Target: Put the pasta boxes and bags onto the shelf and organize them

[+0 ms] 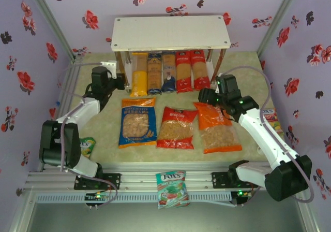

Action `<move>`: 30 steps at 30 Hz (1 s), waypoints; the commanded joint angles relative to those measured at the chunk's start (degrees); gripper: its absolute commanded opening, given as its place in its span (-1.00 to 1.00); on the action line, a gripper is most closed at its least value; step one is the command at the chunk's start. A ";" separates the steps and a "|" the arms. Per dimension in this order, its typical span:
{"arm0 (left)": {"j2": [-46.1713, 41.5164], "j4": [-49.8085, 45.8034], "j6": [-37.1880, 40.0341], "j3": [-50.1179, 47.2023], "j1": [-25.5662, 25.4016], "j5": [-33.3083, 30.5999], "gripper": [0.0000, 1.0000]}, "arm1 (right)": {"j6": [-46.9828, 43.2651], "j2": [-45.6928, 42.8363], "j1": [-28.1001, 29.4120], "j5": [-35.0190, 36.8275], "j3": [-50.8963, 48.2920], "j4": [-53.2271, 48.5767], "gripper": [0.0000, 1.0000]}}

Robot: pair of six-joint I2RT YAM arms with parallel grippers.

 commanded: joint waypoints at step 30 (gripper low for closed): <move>-38.58 -30.02 -16.46 -15.27 -21.83 -15.23 -0.14 | 2.26 4.81 -1.13 6.23 -13.45 -11.27 0.99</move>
